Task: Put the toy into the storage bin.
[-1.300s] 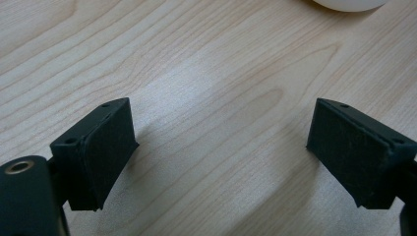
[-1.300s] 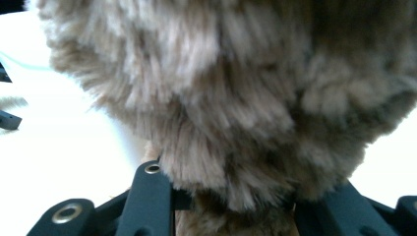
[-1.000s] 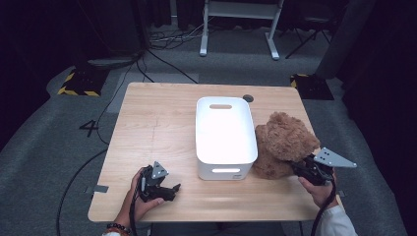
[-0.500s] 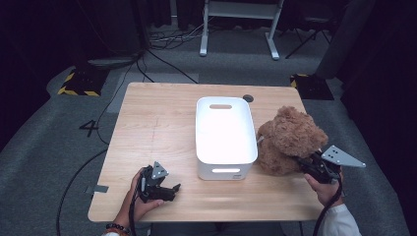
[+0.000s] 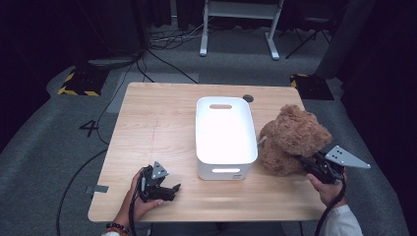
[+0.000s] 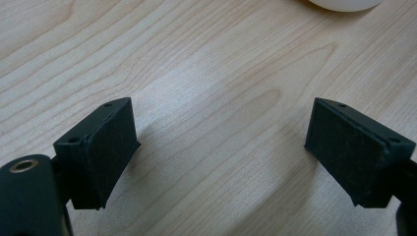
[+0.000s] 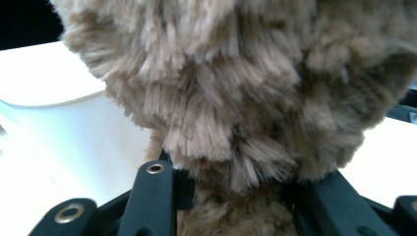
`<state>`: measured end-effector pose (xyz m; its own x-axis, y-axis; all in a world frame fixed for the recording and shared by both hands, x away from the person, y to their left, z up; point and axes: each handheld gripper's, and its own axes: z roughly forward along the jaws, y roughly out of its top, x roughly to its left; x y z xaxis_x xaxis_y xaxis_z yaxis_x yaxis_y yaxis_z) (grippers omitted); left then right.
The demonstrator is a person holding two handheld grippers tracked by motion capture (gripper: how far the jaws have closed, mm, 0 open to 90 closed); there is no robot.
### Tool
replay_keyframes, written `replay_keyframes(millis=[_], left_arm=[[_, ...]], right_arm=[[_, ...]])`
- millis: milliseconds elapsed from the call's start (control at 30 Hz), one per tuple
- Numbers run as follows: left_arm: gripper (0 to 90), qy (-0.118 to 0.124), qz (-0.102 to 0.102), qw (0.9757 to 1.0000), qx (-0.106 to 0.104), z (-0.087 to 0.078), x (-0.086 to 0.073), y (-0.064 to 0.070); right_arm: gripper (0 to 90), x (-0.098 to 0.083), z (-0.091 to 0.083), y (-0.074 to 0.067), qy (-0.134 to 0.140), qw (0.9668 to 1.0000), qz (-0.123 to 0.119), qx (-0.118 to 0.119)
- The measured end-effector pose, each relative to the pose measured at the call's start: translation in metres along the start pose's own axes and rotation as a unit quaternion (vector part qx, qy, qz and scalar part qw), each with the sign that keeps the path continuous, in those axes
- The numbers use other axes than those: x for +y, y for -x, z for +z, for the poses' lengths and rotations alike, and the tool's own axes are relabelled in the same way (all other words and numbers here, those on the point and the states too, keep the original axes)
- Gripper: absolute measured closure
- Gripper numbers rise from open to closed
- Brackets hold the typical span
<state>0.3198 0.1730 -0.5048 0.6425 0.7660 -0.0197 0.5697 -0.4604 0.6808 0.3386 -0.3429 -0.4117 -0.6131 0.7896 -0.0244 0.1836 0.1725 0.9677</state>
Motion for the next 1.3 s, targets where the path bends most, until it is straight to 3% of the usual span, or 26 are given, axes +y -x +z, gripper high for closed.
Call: replay_keyframes(millis=[267, 833, 1300], left_arm=[[12.2, 0.000, 0.000, 1.0000, 0.000, 0.000, 0.000, 0.000], [11.9, -0.002, 0.003, 1.0000, 0.001, 0.000, 0.001, 0.000], [11.9, -0.002, 0.003, 1.0000, 0.001, 0.000, 0.001, 0.000]], right_arm=[[64.8, 0.005, -0.002, -0.001, 0.009, 1.0000, -0.001, -0.004], [65.6, 0.031, -0.005, -0.010, 0.042, 0.9991, -0.011, -0.002], [65.8, 0.055, -0.013, -0.013, 0.067, 0.9974, -0.021, -0.014]])
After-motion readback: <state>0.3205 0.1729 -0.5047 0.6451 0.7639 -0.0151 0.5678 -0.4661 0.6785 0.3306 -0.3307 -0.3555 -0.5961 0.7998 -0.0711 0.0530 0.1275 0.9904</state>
